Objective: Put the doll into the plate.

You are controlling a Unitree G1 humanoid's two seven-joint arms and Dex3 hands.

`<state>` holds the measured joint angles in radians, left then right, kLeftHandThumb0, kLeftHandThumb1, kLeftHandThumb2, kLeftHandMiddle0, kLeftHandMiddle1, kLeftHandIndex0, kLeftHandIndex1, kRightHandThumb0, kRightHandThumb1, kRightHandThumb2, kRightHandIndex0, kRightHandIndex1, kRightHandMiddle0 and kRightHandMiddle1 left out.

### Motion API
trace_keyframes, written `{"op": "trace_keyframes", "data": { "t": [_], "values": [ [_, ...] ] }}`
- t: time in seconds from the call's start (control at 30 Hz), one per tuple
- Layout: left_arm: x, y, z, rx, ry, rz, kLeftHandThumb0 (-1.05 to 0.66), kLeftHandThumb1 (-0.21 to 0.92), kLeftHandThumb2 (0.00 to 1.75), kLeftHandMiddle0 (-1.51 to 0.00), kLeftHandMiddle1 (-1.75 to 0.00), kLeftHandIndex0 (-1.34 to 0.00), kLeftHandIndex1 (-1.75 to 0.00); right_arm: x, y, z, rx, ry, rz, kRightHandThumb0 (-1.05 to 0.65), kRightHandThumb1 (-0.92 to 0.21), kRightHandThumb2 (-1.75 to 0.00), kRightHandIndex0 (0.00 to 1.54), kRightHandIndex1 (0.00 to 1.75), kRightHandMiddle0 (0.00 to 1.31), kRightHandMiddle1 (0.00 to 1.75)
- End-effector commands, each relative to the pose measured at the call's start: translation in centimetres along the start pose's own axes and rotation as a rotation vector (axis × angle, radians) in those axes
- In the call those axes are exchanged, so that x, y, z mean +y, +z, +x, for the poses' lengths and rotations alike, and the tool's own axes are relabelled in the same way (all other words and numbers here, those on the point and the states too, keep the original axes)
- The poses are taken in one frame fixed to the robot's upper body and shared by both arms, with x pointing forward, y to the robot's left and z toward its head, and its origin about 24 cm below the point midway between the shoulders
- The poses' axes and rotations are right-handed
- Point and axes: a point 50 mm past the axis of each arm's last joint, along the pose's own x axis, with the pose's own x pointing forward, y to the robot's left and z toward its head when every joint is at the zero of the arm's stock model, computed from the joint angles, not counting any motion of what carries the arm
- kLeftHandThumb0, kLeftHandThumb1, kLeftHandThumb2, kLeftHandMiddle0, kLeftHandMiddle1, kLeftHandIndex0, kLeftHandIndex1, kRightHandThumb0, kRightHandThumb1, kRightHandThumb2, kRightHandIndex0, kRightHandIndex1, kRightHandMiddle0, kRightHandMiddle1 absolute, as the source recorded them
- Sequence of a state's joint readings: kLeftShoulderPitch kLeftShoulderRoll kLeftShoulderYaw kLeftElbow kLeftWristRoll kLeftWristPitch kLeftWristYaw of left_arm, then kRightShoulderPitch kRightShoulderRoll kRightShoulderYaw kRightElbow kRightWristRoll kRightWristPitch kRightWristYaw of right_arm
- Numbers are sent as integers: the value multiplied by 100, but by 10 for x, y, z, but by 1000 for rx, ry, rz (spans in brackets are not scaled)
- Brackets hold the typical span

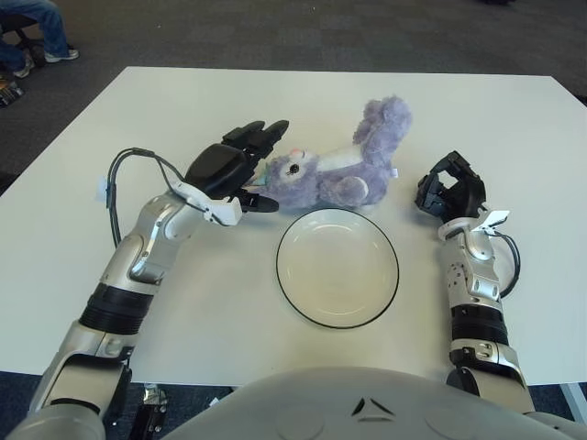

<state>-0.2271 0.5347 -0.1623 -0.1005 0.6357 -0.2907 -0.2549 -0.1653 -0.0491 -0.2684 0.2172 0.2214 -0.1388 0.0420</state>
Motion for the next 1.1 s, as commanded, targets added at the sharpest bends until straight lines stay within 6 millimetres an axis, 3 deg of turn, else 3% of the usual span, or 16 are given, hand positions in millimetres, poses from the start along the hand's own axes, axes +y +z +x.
{"op": "trace_keyframes", "data": {
  "t": [0.0, 0.53, 1.07],
  "values": [
    [4, -2, 3, 12, -58, 23, -91, 89, 28, -9, -1, 0, -3, 0, 1, -1, -9, 1, 8, -52, -22, -143, 119, 175, 69, 175],
    [7, -7, 13, 12, -146, 74, -89, 86, 28, -7, 0, 0, 0, 1, 2, -2, -2, 0, -2, -52, -22, -143, 118, 175, 69, 175],
    [10, -2, 25, -45, -108, 53, -90, 84, 29, -11, -2, 0, 0, 4, 1, -2, 2, 15, -19, -52, -22, -143, 117, 175, 69, 175]
  ]
}}
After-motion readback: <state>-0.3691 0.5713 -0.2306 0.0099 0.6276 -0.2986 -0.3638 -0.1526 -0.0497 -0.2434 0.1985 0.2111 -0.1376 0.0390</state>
